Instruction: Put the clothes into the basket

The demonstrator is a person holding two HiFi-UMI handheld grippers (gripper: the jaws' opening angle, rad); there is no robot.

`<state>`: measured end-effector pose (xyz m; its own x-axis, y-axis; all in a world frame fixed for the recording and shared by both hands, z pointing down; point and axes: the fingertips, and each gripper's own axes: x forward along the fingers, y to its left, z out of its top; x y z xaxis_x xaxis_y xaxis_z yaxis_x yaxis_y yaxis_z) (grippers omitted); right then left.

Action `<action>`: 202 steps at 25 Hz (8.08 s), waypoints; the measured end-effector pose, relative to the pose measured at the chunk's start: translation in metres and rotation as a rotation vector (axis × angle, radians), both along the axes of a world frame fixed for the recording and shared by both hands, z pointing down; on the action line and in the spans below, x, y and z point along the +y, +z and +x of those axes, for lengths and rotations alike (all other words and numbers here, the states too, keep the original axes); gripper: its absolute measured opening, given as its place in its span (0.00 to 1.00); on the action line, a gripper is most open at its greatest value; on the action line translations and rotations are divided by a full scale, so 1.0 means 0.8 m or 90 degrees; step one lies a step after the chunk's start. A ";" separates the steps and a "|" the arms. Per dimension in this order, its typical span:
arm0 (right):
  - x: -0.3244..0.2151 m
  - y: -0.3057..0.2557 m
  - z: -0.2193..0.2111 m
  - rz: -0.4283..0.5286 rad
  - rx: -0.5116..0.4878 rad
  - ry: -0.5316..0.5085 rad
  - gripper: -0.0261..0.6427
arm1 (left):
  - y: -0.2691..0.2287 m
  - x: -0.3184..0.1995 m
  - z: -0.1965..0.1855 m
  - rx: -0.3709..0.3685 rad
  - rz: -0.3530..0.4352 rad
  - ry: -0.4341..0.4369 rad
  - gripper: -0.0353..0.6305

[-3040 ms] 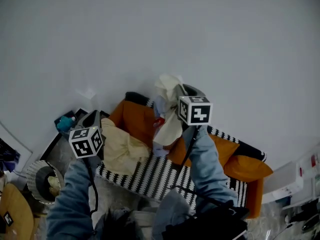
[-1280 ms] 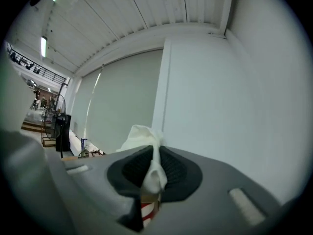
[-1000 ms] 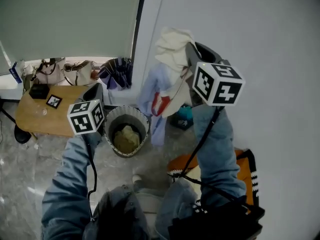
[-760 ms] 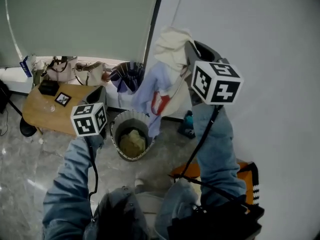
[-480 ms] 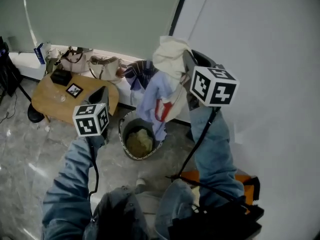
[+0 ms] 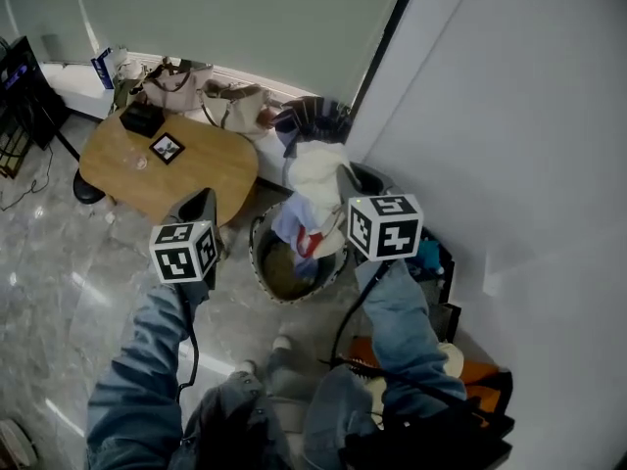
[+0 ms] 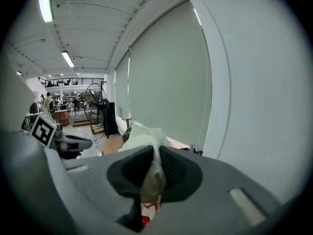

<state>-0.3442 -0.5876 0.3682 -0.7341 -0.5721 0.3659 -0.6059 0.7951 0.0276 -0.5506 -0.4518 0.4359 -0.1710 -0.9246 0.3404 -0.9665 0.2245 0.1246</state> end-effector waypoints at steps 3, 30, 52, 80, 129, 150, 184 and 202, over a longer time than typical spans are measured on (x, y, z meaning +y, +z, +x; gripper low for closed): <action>-0.007 0.059 -0.007 -0.049 0.015 -0.002 0.10 | 0.032 -0.007 0.000 0.013 -0.023 -0.009 0.06; -0.013 0.373 0.023 -0.296 0.159 0.039 0.35 | 0.245 -0.001 0.055 0.118 -0.171 -0.052 0.06; 0.087 0.251 0.183 -0.241 0.050 0.276 0.35 | 0.152 0.015 0.154 0.085 -0.114 0.174 0.06; 0.362 0.135 0.582 -0.183 -0.003 0.734 0.35 | 0.043 0.056 0.557 0.086 -0.037 0.622 0.06; 0.415 0.547 0.942 -0.386 -0.087 0.752 0.35 | 0.397 0.081 0.881 -0.075 -0.351 0.699 0.06; 0.294 0.629 0.984 -0.442 -0.065 0.657 0.42 | 0.424 0.020 0.879 -0.072 -0.356 0.635 0.06; 0.341 0.435 0.899 -0.330 -0.052 0.751 0.12 | 0.289 0.060 0.774 -0.026 -0.258 0.640 0.06; 0.436 0.060 0.767 -0.043 -0.069 0.830 0.12 | 0.050 0.093 0.626 0.019 -0.066 0.677 0.06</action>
